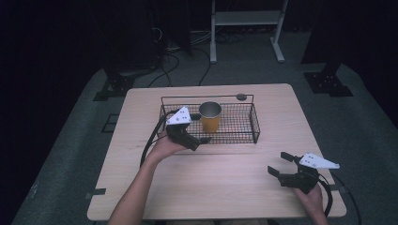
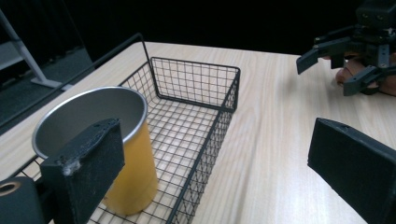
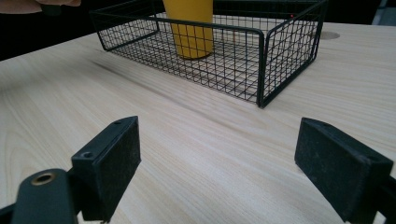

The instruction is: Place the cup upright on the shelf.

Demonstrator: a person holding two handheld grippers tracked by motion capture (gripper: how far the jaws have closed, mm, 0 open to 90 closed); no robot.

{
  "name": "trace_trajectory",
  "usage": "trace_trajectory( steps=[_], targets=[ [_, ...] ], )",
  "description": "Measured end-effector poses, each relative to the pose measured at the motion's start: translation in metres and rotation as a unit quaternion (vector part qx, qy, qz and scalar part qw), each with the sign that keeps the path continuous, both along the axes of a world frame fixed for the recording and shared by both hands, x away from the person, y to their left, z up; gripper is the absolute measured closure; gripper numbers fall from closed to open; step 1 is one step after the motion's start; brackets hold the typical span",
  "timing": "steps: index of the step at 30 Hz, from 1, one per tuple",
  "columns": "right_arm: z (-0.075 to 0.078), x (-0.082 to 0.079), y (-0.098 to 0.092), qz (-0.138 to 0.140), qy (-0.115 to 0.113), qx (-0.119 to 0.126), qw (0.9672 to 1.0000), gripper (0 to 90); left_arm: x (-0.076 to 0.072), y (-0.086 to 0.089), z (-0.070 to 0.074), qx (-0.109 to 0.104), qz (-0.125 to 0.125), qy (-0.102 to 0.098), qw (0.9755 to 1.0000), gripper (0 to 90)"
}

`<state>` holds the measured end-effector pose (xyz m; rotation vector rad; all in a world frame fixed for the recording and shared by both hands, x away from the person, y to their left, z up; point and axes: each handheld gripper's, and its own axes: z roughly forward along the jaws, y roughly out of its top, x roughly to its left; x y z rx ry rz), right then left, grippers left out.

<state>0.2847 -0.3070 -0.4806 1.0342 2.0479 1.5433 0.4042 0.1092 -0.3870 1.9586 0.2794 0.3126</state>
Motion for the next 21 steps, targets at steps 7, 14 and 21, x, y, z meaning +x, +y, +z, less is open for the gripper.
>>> trace_trajectory(
  steps=[7,14,21],
  targets=[
    [0.000,0.000,0.000,0.000,0.000,0.000,1.0000,13.4,-0.007,0.001,-0.001,-0.006,-0.002,-0.004,1.0000,2.9],
    [0.000,0.000,0.000,0.000,0.000,0.000,1.0000,13.4,-0.015,0.001,-0.004,-0.007,-0.005,-0.005,1.0000,2.9],
    [0.000,0.000,0.000,0.000,0.000,-0.001,1.0000,13.4,-0.022,0.003,-0.008,-0.011,-0.006,-0.005,0.9999,2.9]
  ],
)
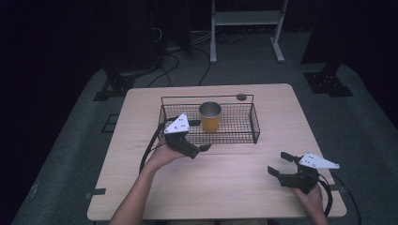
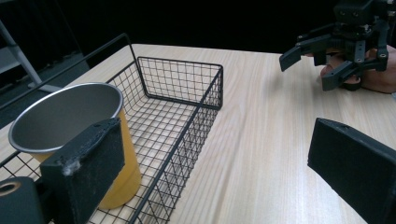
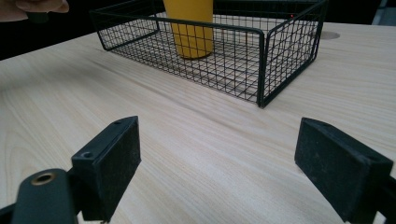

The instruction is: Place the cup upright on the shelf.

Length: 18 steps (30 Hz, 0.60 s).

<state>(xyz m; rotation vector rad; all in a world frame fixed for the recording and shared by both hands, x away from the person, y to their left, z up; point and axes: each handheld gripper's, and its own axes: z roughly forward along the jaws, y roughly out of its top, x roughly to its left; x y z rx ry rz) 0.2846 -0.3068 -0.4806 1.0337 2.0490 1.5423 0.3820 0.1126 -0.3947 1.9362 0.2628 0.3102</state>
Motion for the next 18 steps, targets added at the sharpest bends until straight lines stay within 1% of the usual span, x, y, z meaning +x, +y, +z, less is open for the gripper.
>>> trace_trajectory(
  steps=[2,4,8,11,12,14,18],
  targets=[
    [0.000,0.000,0.000,0.000,0.000,0.000,1.0000,13.4,-0.002,0.000,-0.001,0.005,-0.001,0.001,1.0000,2.9],
    [0.000,0.000,0.000,0.000,0.000,0.000,1.0000,13.4,-0.004,0.000,-0.002,0.005,-0.001,-0.002,1.0000,2.9],
    [0.000,0.000,0.000,0.000,0.000,0.000,1.0000,13.4,-0.009,0.001,-0.003,0.002,-0.002,-0.002,1.0000,2.9],
    [0.000,0.000,0.000,0.000,0.000,0.000,1.0000,13.4,-0.014,0.003,-0.003,0.000,-0.003,-0.006,1.0000,2.9],
    [0.000,0.000,0.000,0.000,0.000,0.000,1.0000,13.4,-0.015,0.003,-0.003,0.002,-0.004,-0.004,1.0000,2.9],
    [0.000,0.000,0.000,0.000,0.000,0.000,1.0000,13.4,-0.018,0.003,-0.004,-0.002,-0.003,-0.007,1.0000,2.9],
    [0.000,0.000,0.000,0.001,0.000,0.000,1.0000,13.4,-0.024,0.003,-0.007,-0.002,-0.006,-0.006,1.0000,2.9]
  ],
)
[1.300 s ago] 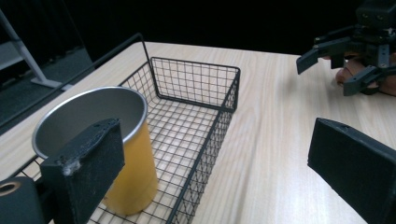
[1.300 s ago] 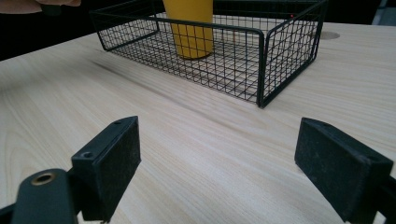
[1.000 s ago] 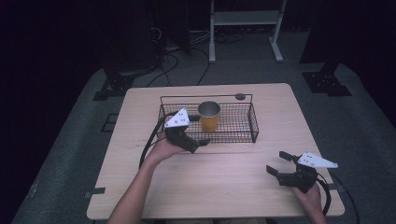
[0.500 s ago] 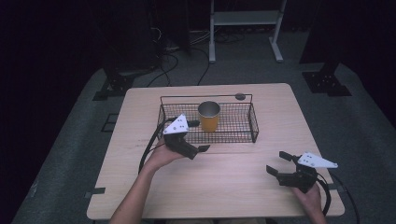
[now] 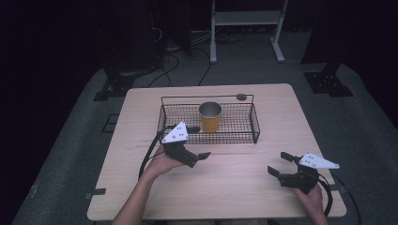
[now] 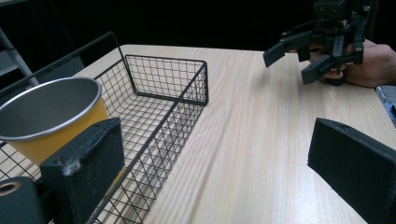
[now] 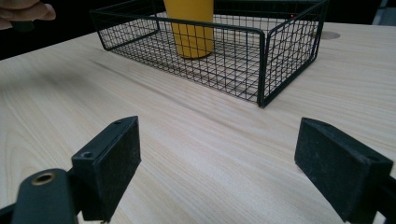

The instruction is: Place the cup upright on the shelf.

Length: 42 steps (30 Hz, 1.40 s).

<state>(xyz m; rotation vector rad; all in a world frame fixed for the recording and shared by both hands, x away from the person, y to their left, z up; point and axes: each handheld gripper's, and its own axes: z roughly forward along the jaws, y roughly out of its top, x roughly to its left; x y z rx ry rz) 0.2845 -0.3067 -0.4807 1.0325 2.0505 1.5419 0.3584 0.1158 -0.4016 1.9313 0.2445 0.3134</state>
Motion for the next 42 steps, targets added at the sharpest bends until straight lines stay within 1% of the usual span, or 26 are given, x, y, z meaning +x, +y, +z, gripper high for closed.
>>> trace_trajectory(
  steps=[2,3,5,9,13,14,16,19,21,23,25,28,30,31,34,37,42],
  targets=[
    [0.000,0.000,0.000,0.000,0.000,0.000,1.0000,13.4,-0.003,0.000,-0.001,0.002,0.001,-0.001,1.0000,2.9],
    [0.000,0.000,0.000,0.000,0.000,0.000,1.0000,13.4,-0.004,0.001,-0.002,0.003,-0.001,0.002,1.0000,2.9],
    [0.000,0.000,0.000,0.000,0.000,0.000,1.0000,13.4,-0.006,0.001,-0.002,0.002,0.002,-0.003,1.0000,2.8],
    [0.000,0.000,0.000,0.000,0.000,0.000,1.0000,13.4,-0.011,0.002,-0.003,0.004,0.001,-0.004,1.0000,2.9],
    [0.000,0.000,0.000,0.000,0.000,0.000,1.0000,13.4,-0.018,0.004,-0.004,-0.003,0.001,-0.008,1.0000,2.8],
    [0.000,0.000,0.000,0.000,0.000,0.000,1.0000,13.5,-0.019,0.004,-0.004,-0.001,0.000,-0.006,1.0000,2.8],
    [0.000,0.000,0.000,0.000,0.001,0.000,1.0000,13.5,-0.023,0.006,-0.005,-0.005,0.002,-0.011,0.9999,2.8],
    [0.000,0.000,0.000,0.000,0.000,0.000,1.0000,13.5,-0.027,0.009,-0.006,-0.009,0.006,-0.008,0.9999,2.8],
    [0.000,0.000,0.000,0.000,0.000,0.000,1.0000,13.5,-0.030,0.011,-0.008,-0.007,0.008,-0.005,0.9999,2.8],
    [0.000,0.000,0.000,0.000,0.001,0.000,1.0000,13.5,-0.033,0.012,-0.009,-0.009,0.011,-0.011,0.9998,2.8],
    [0.000,0.000,0.000,0.001,0.001,0.000,1.0000,13.5,-0.035,0.013,-0.010,-0.011,0.011,-0.008,0.9998,2.8],
    [0.000,0.000,0.000,0.001,0.001,0.000,1.0000,13.5,-0.038,0.013,-0.012,-0.004,0.012,-0.012,0.9999,2.8],
    [0.000,0.000,0.000,0.000,0.001,0.000,1.0000,13.5,-0.040,0.013,-0.013,-0.006,0.012,-0.010,0.9999,2.8],
    [0.000,0.000,0.000,0.000,0.001,0.001,1.0000,13.5,-0.042,0.013,-0.014,0.001,0.013,-0.010,0.9999,2.7],
    [0.000,0.000,0.000,0.001,0.001,0.001,1.0000,13.5,-0.045,0.013,-0.014,-0.005,0.012,-0.015,0.9998,2.8],
    [0.000,0.000,0.000,0.001,0.001,0.000,1.0000,13.5,-0.048,0.013,-0.015,-0.003,0.013,-0.015,0.9998,2.8],
    [0.000,0.000,0.000,0.001,0.000,0.000,1.0000,13.5,-0.053,0.016,-0.020,-0.005,0.015,-0.011,0.9998,2.8]
  ],
)
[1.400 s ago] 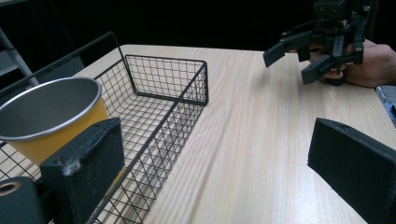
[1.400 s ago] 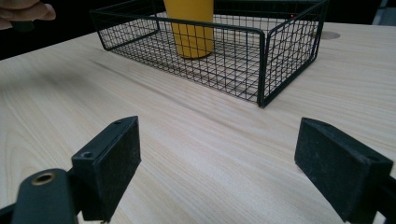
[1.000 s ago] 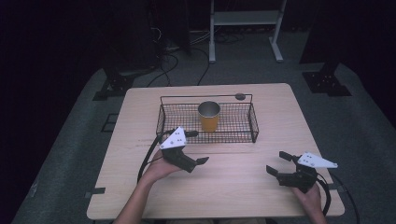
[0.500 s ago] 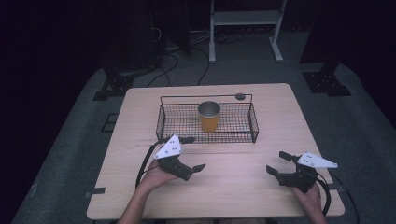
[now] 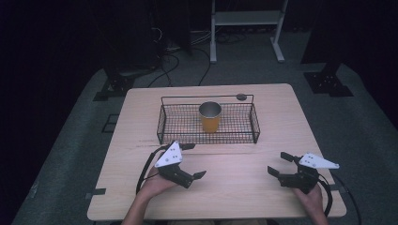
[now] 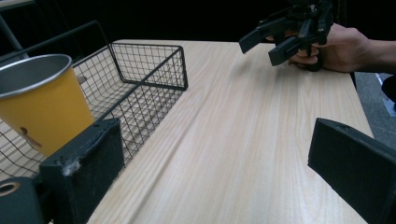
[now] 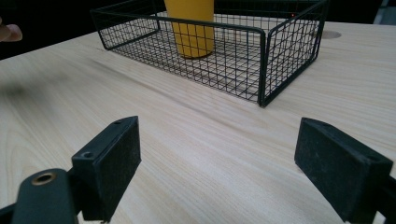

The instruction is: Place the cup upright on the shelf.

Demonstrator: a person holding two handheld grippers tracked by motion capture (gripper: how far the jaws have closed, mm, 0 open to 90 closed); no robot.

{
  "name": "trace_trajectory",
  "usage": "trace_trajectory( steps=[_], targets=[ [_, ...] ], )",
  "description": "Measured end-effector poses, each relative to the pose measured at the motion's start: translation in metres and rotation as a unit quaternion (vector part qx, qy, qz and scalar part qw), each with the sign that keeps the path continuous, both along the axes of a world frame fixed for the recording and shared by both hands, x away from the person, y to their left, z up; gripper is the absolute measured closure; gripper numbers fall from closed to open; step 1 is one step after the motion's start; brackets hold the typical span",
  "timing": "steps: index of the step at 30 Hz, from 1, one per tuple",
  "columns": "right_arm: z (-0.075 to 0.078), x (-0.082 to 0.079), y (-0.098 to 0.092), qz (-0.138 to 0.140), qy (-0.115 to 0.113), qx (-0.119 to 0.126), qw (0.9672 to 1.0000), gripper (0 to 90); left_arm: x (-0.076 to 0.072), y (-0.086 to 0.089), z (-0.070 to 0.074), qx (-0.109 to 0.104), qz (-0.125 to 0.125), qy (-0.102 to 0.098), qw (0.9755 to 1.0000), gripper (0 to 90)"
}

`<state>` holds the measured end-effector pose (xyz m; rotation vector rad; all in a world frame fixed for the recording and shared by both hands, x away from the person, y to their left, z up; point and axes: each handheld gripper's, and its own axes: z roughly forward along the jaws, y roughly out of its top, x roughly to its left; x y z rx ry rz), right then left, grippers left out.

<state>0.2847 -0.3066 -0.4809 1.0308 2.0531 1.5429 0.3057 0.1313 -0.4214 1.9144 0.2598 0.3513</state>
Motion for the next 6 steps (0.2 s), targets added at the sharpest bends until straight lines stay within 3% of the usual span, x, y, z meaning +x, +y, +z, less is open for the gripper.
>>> trace_trajectory(
  steps=[6],
  targets=[
    [0.0001,0.0000,0.0000,0.000,0.000,0.001,1.0000,13.5,-0.0059,0.0000,-0.0011,-0.002,-0.003,0.000,1.0000,2.6]
  ],
)
